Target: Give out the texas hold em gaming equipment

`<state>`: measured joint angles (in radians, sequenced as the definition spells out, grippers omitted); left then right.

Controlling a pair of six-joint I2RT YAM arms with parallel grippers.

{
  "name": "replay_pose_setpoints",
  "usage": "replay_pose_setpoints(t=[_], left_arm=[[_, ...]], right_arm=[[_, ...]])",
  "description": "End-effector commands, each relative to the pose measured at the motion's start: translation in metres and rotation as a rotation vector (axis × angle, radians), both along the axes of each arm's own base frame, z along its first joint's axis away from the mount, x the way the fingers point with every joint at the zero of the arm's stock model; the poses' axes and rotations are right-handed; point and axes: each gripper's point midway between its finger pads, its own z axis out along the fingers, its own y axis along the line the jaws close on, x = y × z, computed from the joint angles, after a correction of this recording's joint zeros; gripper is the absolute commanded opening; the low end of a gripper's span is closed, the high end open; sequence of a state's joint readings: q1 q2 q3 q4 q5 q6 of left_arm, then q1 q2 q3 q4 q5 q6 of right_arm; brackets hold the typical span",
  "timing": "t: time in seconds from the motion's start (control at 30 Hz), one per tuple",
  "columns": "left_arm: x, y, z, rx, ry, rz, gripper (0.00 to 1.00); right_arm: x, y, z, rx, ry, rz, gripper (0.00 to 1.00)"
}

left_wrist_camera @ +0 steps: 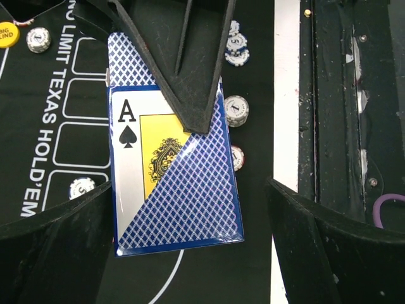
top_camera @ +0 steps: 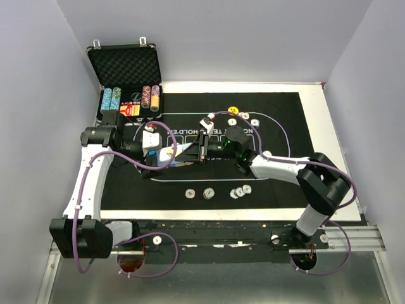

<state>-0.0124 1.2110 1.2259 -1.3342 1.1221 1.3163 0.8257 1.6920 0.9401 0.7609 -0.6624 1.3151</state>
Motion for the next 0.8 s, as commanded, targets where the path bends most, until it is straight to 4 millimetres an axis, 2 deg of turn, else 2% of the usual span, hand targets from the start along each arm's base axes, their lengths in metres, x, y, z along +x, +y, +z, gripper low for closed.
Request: replay_pose_setpoints(t=[0.0, 0.17, 0.23, 0.37, 0.53, 0.7, 0.73, 0.77], left_arm=[[-0.057, -0.004, -0.005, -0.049, 0.302, -0.012, 0.95], [-0.057, -0.004, -0.017, -0.044, 0.347, -0.014, 0.81], [-0.057, -0.004, -0.021, -0.047, 0.354, -0.018, 0.79], [-0.053, -0.003, -0.029, -0.035, 0.339, -0.003, 0.83], [-0.049, 0.0, -0.04, -0.003, 0.349, 0.031, 0.78], [-0.046, 0.002, -0.047, 0.013, 0.321, 0.05, 0.79], [-0.045, 0.003, -0.048, 0.017, 0.314, 0.053, 0.82], [-0.045, 0.003, -0.048, 0.02, 0.306, 0.053, 0.91]], right_arm=[[-0.005, 0.006, 0.0, 0.0, -0.016, 0.061, 0.27], [-0.007, 0.009, -0.009, -0.018, 0.015, 0.086, 0.29], [-0.007, 0.012, -0.01, -0.025, 0.012, 0.095, 0.29], [-0.008, 0.018, -0.012, -0.04, 0.012, 0.109, 0.29], [-0.009, 0.021, -0.011, -0.043, 0.006, 0.112, 0.29], [-0.01, 0.026, -0.007, -0.046, -0.005, 0.117, 0.29], [-0.01, 0.028, -0.008, -0.049, -0.003, 0.116, 0.29], [-0.01, 0.028, -0.008, -0.05, -0.007, 0.116, 0.29]])
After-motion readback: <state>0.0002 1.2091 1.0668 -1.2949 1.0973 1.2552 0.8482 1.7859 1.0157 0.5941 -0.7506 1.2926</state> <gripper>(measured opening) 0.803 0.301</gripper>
